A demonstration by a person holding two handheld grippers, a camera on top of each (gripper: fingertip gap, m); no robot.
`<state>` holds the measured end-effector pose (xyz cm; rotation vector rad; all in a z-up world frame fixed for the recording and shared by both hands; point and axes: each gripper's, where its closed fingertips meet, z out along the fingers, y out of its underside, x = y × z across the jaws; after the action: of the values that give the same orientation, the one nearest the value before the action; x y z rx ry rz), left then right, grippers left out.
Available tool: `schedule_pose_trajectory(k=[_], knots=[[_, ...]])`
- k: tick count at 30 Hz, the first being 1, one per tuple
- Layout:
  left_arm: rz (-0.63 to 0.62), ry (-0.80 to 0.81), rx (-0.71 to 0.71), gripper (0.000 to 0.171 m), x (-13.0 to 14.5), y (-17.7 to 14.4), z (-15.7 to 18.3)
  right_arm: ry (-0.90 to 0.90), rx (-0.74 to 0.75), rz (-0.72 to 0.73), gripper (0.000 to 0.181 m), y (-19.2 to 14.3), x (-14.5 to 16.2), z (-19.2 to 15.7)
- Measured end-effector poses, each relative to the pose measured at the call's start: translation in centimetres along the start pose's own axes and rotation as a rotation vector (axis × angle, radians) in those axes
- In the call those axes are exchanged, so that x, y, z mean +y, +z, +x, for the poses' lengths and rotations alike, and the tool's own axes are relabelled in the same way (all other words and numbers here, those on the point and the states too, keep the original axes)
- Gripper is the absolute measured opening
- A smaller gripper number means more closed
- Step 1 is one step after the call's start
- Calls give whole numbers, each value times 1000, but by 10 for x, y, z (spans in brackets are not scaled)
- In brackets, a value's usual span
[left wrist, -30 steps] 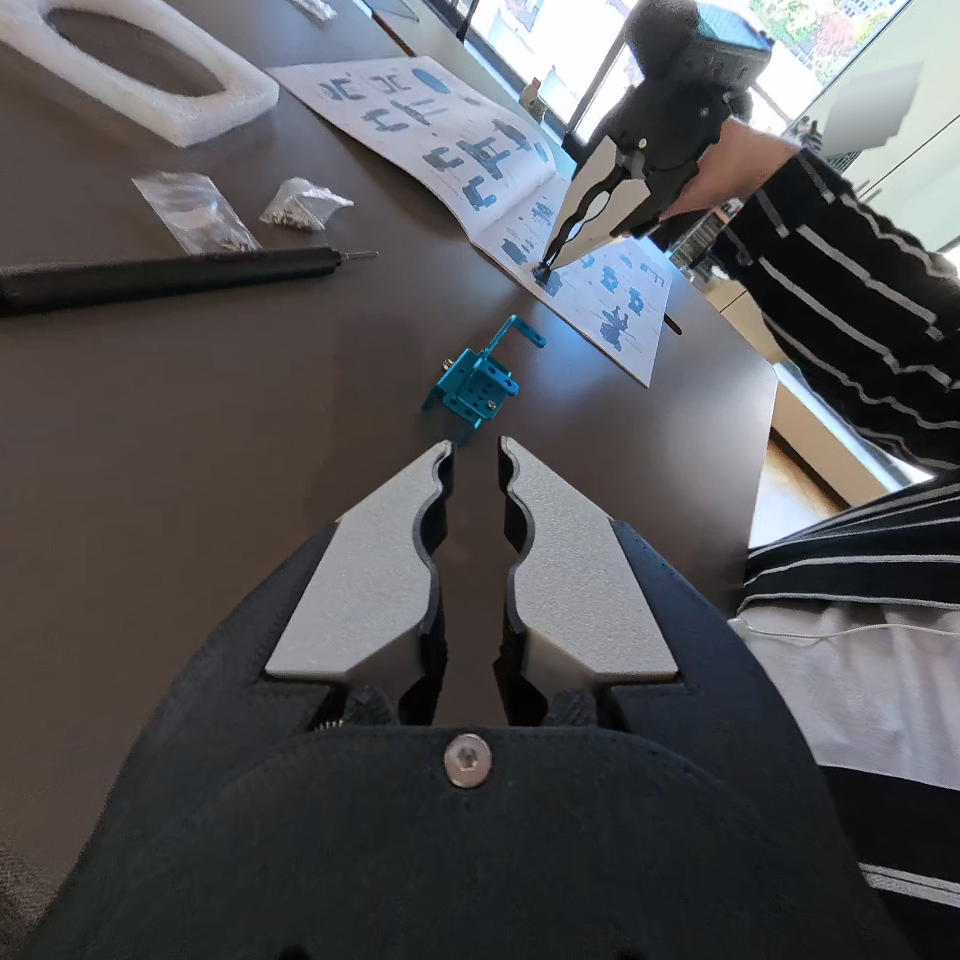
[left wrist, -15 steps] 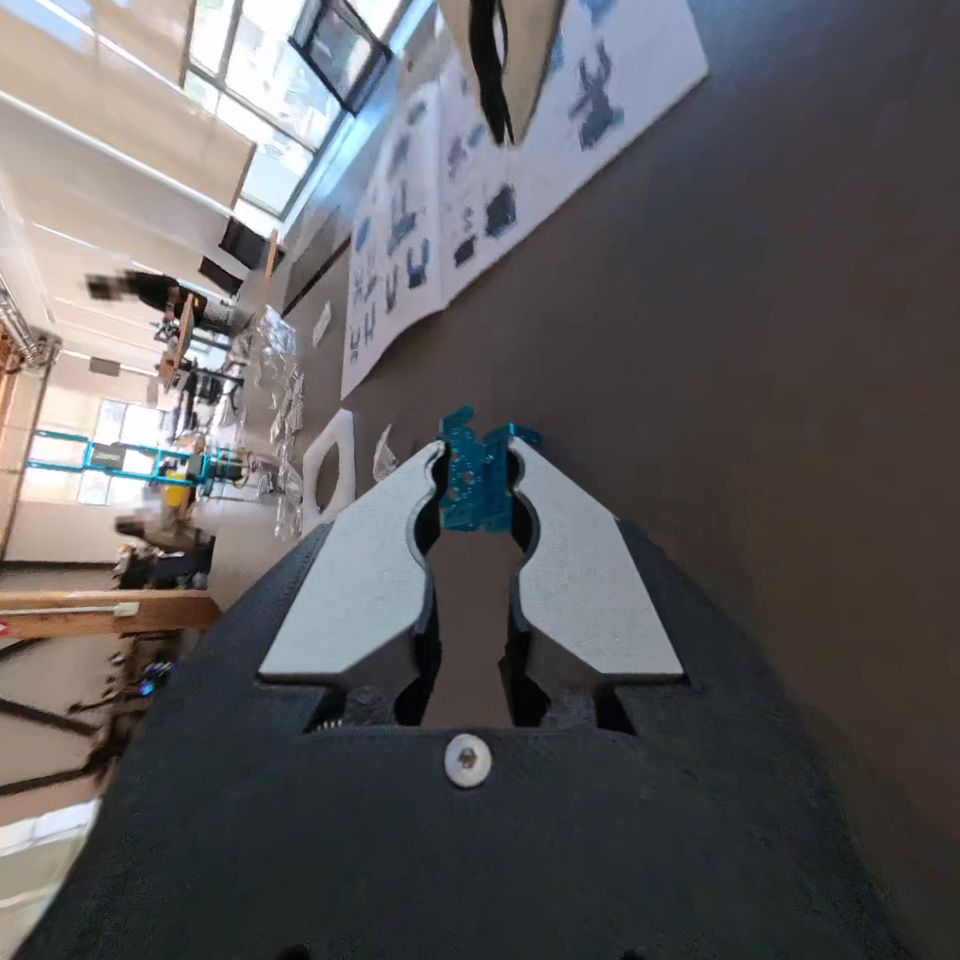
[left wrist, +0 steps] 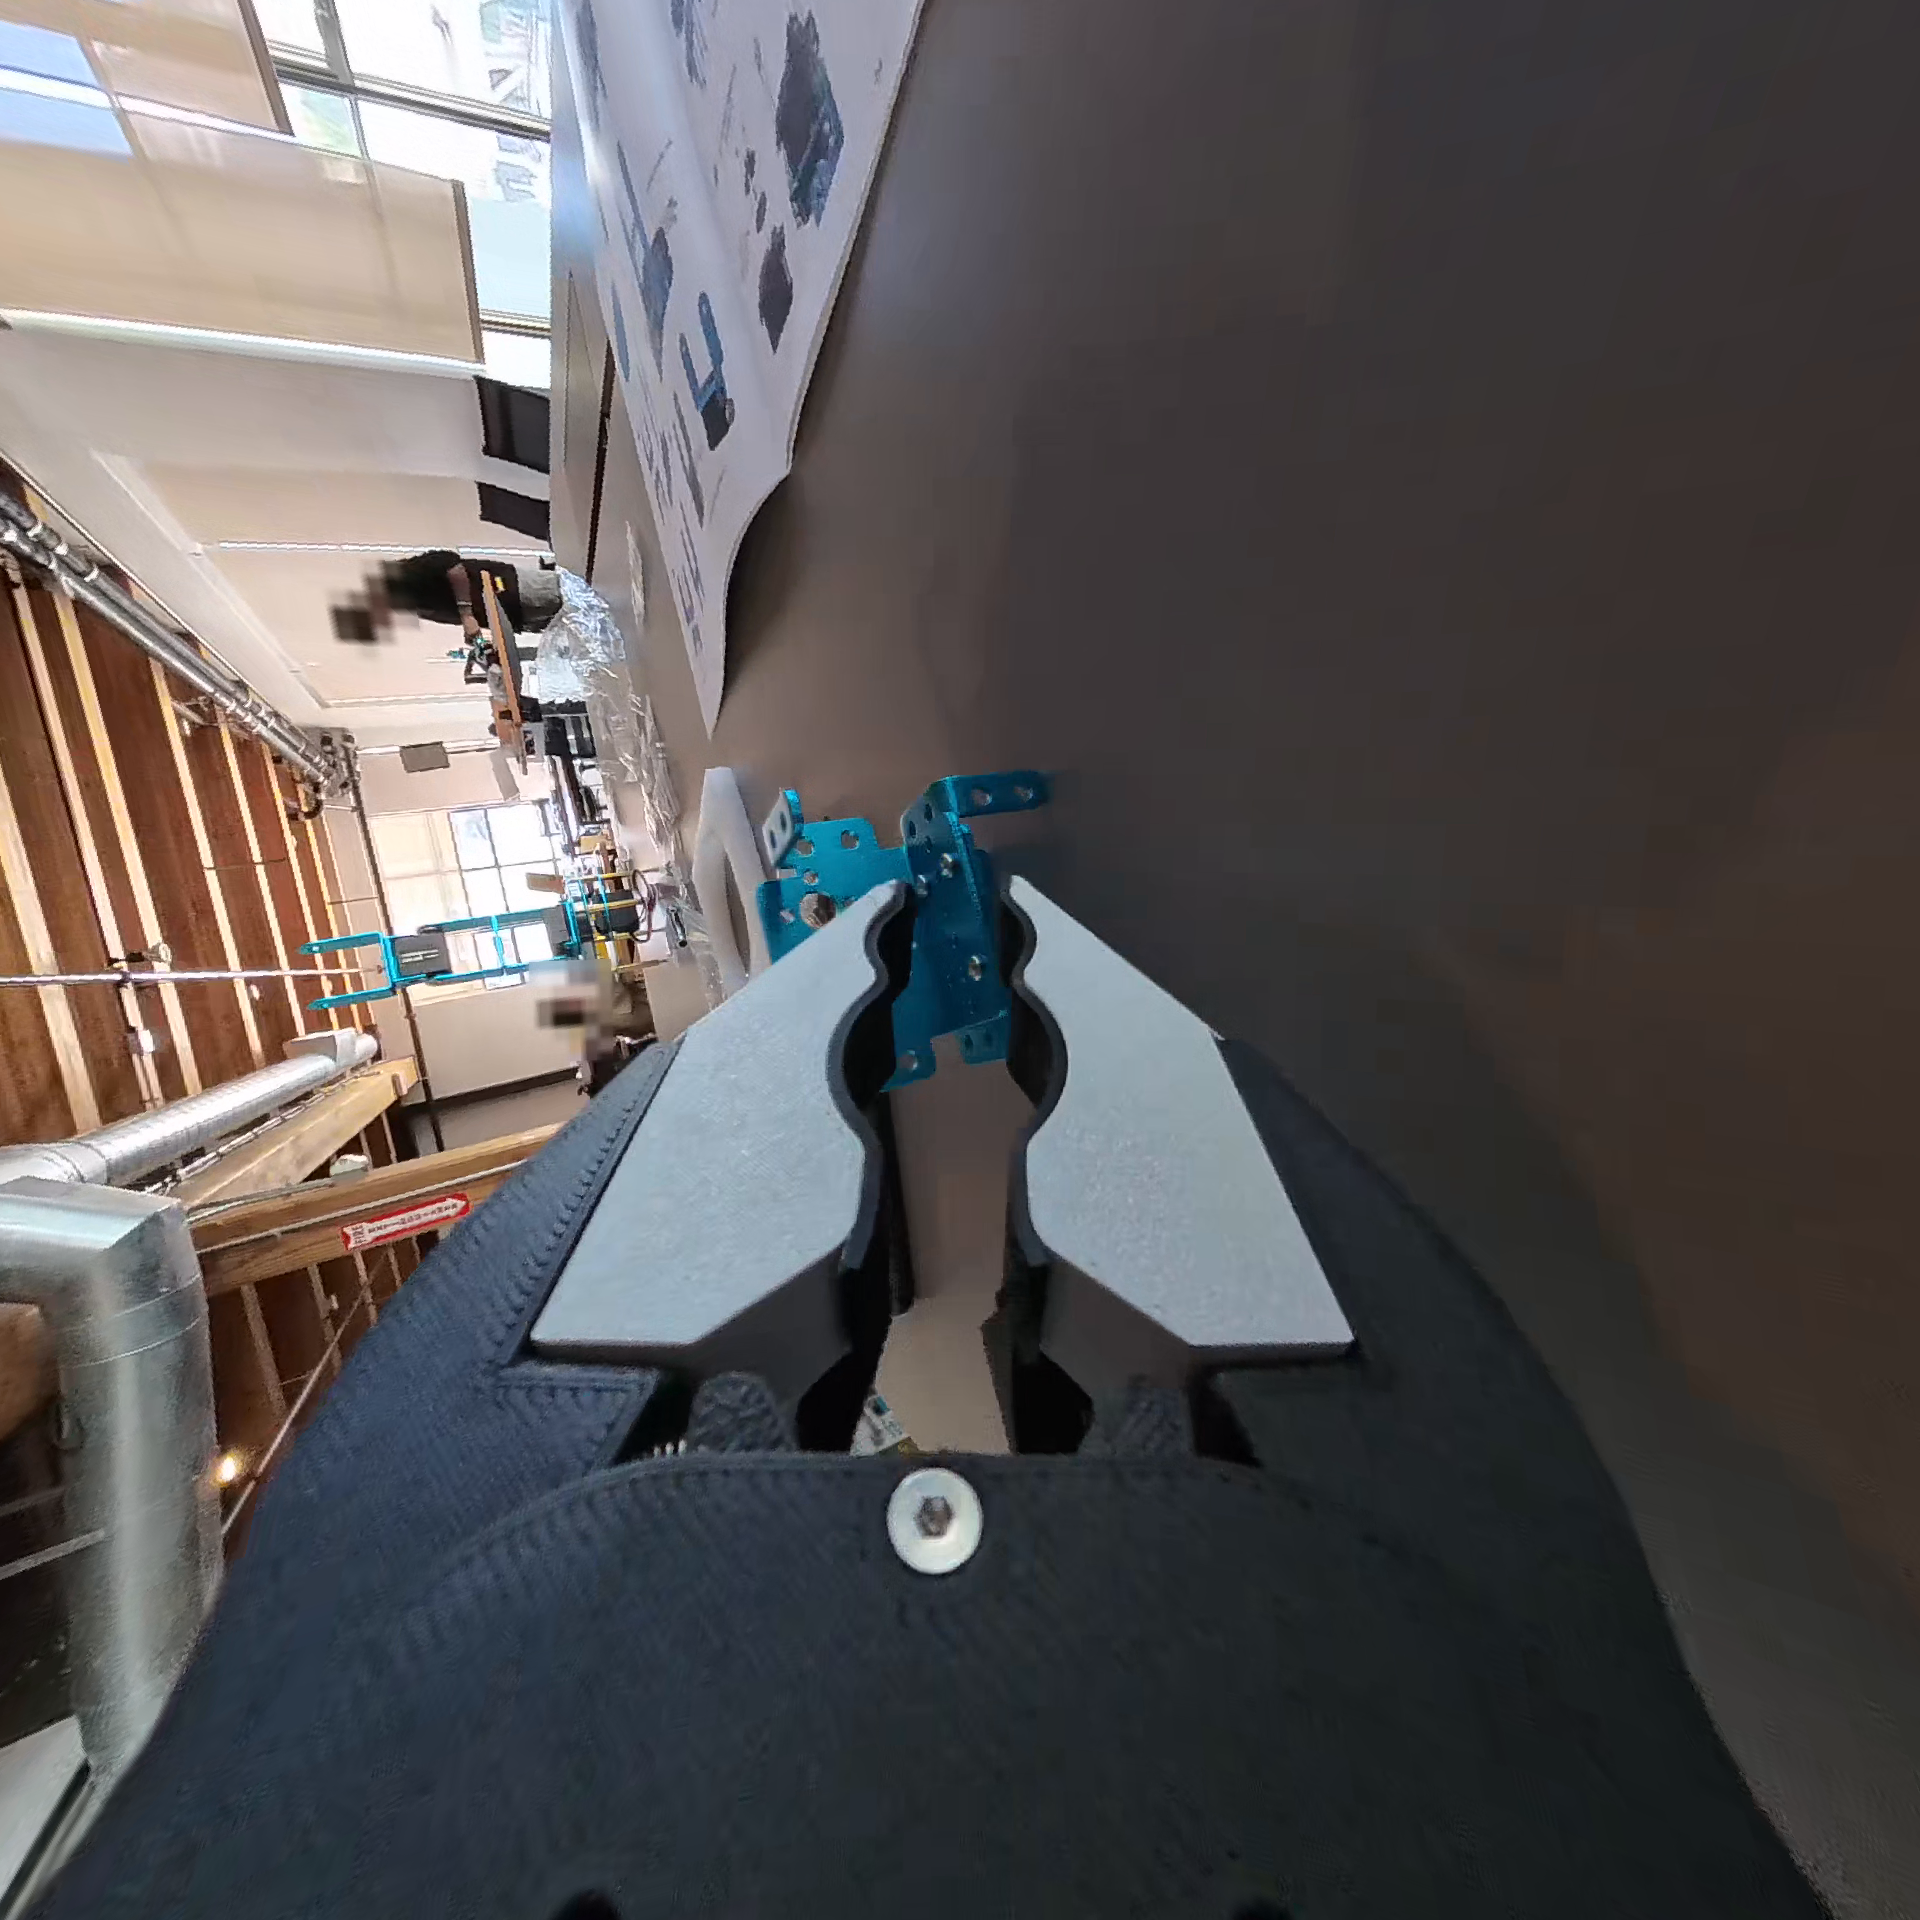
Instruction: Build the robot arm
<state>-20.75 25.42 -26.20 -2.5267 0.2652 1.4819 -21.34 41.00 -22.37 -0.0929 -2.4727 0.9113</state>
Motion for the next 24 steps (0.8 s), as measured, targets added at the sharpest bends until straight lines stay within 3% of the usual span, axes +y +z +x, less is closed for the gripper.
schedule_pose_trajectory(k=[7,14,24], knots=[[-7,116,11,10,4,6,0,-7,-5,-6,5,1,3,-2],[-13,110,33,15,7,12,-2,-5,-12,-9,5,1,6,-3],[36,158,50,8,6,17,-2,-6,-24,-21,5,4,9,-5]])
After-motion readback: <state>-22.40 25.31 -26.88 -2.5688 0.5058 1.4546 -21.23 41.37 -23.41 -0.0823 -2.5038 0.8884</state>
